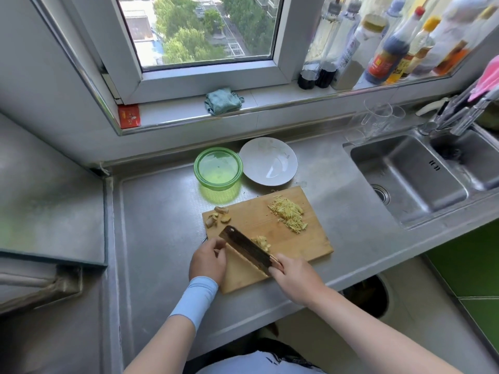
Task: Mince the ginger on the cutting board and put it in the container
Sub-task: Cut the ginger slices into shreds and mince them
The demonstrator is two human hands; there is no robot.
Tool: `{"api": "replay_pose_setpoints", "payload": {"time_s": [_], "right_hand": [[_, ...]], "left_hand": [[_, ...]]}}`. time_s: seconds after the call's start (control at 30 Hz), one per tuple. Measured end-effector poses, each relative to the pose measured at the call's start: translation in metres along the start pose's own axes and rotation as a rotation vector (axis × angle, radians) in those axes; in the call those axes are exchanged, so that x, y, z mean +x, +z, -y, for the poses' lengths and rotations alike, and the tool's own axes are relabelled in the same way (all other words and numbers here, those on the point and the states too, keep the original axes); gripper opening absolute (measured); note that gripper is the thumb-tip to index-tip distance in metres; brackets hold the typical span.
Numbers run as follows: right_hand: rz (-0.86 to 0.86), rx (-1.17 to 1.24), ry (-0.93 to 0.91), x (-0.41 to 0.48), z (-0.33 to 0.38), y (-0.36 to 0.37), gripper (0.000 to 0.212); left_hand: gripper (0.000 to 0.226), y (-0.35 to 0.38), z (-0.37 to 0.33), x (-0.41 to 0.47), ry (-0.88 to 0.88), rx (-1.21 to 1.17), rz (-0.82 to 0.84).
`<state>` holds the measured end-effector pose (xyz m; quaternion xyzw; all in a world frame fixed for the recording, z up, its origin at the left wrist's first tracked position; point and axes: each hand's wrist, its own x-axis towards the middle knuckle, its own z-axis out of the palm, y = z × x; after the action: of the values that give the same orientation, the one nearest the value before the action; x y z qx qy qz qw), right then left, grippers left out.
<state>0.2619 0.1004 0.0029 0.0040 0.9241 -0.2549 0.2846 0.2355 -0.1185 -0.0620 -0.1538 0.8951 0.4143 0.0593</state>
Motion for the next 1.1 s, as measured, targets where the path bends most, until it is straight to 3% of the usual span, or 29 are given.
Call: {"api": "replay_pose_setpoints", "payload": {"time_s": [0.4, 0.67, 0.77, 0.83, 0.97, 1.1], "right_hand": [[-0.14, -0.029, 0.143, 0.042, -0.033, -0.051, 0.026], [0.069, -0.043, -0.033, 0.046, -0.036, -0.049, 0.024], [0.03, 0.024, -0.005, 0.061, -0.051, -0.065, 0.018], [-0.008, 0.02, 0.006, 0.071, -0.059, -0.077, 0.018], [-0.024, 0.048, -0.009, 0.077, -0.059, -0.082, 0.02], [0.032, 0.244, -0.016, 0.065, -0.044, -0.067, 0.023]], "left_hand": [[0.022, 0.001, -0.013, 0.012, 0.064, 0.124, 0.112], [0.024, 0.016, -0.024, 0.027, -0.083, 0.263, -0.081], [0.023, 0.033, -0.033, 0.02, -0.114, 0.285, -0.129], [0.026, 0.048, -0.041, 0.016, -0.098, 0.269, -0.147], [0.032, 0.068, -0.066, 0.009, 0.017, 0.124, -0.016], [0.028, 0.052, -0.071, 0.01, -0.192, -0.082, -0.259]]}}
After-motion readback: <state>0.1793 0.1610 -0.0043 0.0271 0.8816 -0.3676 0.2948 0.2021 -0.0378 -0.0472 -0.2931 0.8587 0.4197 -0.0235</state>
